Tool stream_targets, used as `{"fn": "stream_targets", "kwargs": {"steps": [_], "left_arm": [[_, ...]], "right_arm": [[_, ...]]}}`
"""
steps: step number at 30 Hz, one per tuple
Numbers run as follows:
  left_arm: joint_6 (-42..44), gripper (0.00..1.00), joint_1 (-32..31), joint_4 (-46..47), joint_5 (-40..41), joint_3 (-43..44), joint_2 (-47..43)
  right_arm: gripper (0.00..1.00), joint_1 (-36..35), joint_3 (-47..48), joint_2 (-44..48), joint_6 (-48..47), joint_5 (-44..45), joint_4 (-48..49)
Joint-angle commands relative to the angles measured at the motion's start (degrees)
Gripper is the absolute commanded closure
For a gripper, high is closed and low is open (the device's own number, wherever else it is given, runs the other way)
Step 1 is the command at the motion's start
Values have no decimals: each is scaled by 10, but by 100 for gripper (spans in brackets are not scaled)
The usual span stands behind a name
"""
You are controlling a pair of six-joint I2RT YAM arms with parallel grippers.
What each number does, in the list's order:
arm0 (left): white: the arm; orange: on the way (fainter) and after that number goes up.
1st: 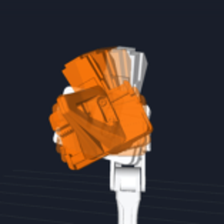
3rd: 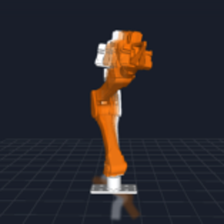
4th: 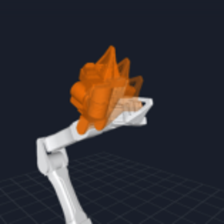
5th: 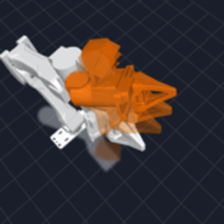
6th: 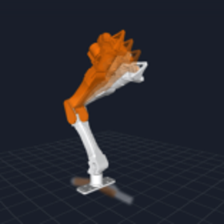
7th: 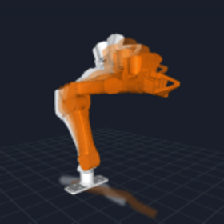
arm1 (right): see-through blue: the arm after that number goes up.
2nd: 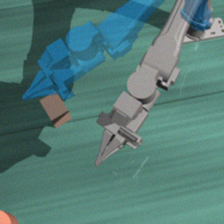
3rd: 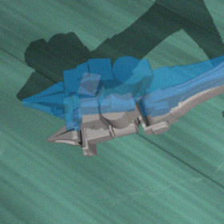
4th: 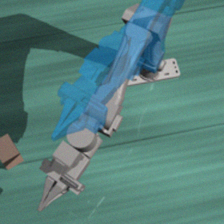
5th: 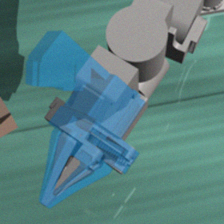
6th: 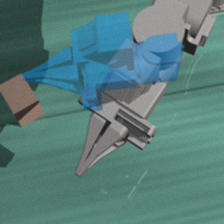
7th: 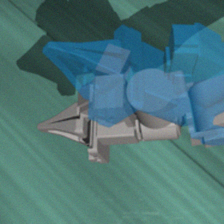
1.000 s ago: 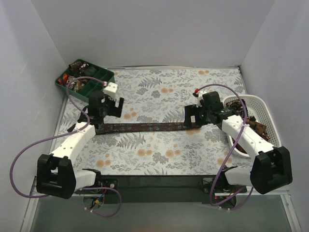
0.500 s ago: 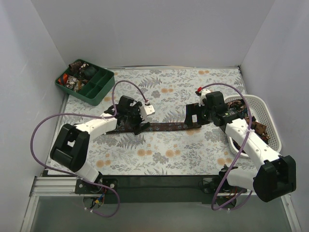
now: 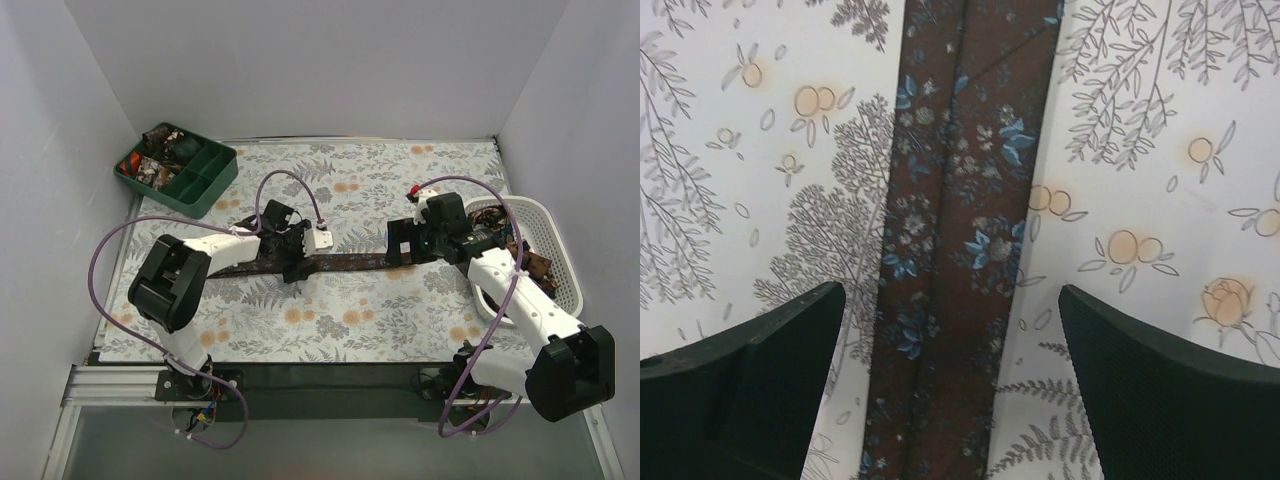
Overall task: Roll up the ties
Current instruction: Flatten the tie
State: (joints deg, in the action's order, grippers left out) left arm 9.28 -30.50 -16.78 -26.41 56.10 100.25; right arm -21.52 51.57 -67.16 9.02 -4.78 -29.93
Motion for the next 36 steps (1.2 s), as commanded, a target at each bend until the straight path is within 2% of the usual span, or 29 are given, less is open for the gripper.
{"fn": "stream_targets", "kwargs": {"steps": [1,8,14,19,24,28,29,36], "left_arm": [[36,19,-3,-1,11,26,22],[46,21,-2,-9,2,48,62],[58,41,-1,-76,-29,84,111],[62,48,-1,-119,-53,102,137],[59,61,-1,-145,-75,101,132],[57,67,-1,-162,-85,90,126],[56,67,-1,-169,-84,89,125],[44,67,-1,-174,-73,58,107]], "right_arm": [[4,-2,-3,15,-2,0,-6],[4,-3,-2,13,-12,1,-14],[5,-2,-1,8,-15,2,-17],[6,-2,-2,3,-20,0,-16],[7,-2,-2,-10,-24,22,-15],[11,-3,0,-32,-29,41,-1],[14,-2,-1,-39,-29,43,3],[27,15,-2,-108,-8,43,54]]}}
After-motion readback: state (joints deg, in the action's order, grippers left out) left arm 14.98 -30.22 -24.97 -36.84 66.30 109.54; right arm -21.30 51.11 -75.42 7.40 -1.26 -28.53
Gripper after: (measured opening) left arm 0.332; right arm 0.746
